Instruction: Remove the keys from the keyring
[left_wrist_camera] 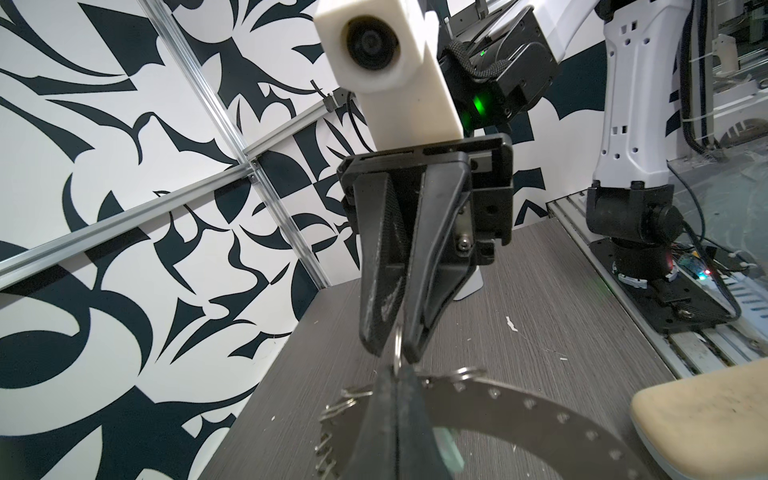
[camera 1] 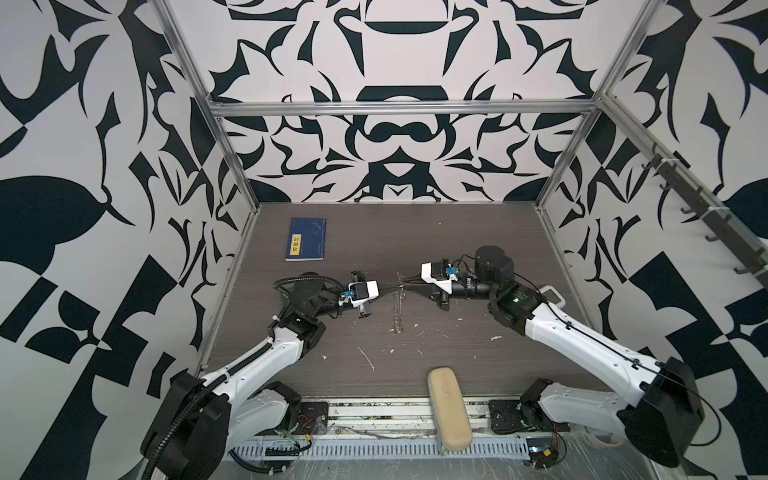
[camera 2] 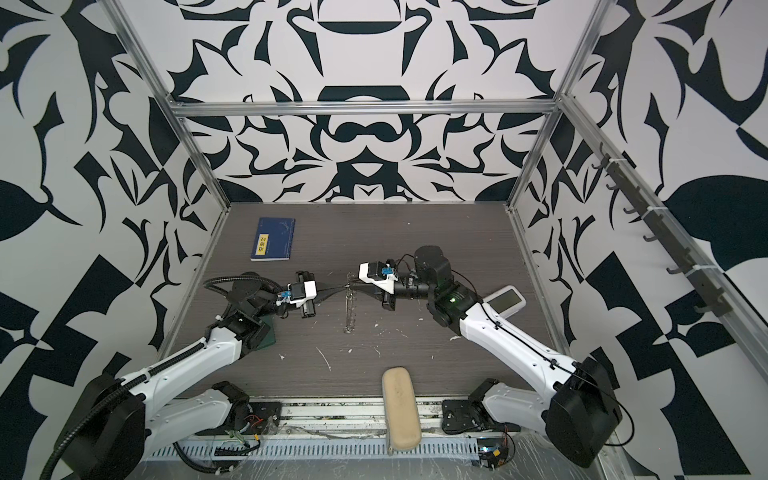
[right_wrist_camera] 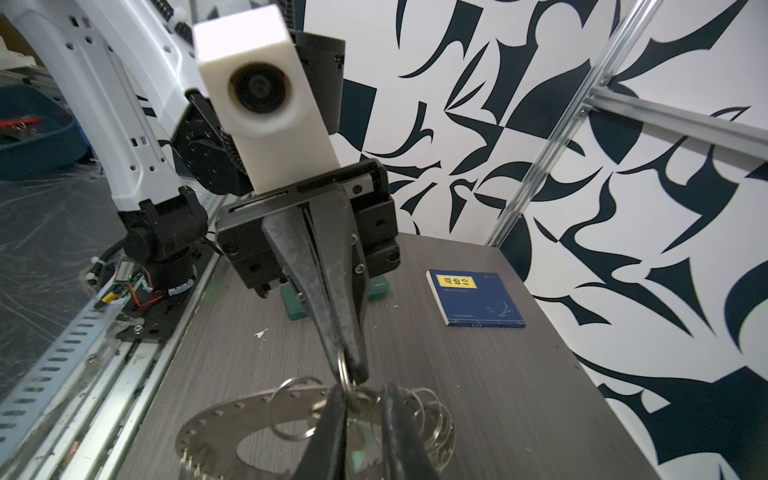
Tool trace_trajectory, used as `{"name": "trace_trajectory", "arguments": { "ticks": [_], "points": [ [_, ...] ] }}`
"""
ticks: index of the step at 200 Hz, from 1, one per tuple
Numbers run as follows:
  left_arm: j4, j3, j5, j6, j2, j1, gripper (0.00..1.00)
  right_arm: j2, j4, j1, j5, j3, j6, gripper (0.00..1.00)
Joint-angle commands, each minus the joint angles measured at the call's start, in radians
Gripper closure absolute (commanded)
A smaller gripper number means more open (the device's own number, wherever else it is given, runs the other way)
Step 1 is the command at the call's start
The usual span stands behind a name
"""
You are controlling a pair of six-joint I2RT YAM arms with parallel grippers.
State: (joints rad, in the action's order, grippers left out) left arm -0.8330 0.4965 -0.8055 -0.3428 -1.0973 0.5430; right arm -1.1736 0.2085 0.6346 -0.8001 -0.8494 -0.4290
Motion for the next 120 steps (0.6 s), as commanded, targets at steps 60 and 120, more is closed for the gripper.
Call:
{"name": "trace_trajectory", "arguments": {
  "ticks": [60,120],
  "points": [
    [0.039,-0.005,0.076,-0.012,0.052,-0.002,0.56,-0.007,-0.355,-0.005,0.0,-0.231,-0.213,1.0],
    [0.109,0.013,0.088,0.028,0.075,-0.005,0.6,-0.104,-0.745,-0.002,0.157,-0.465,-0.397,1.0]
  ]
}}
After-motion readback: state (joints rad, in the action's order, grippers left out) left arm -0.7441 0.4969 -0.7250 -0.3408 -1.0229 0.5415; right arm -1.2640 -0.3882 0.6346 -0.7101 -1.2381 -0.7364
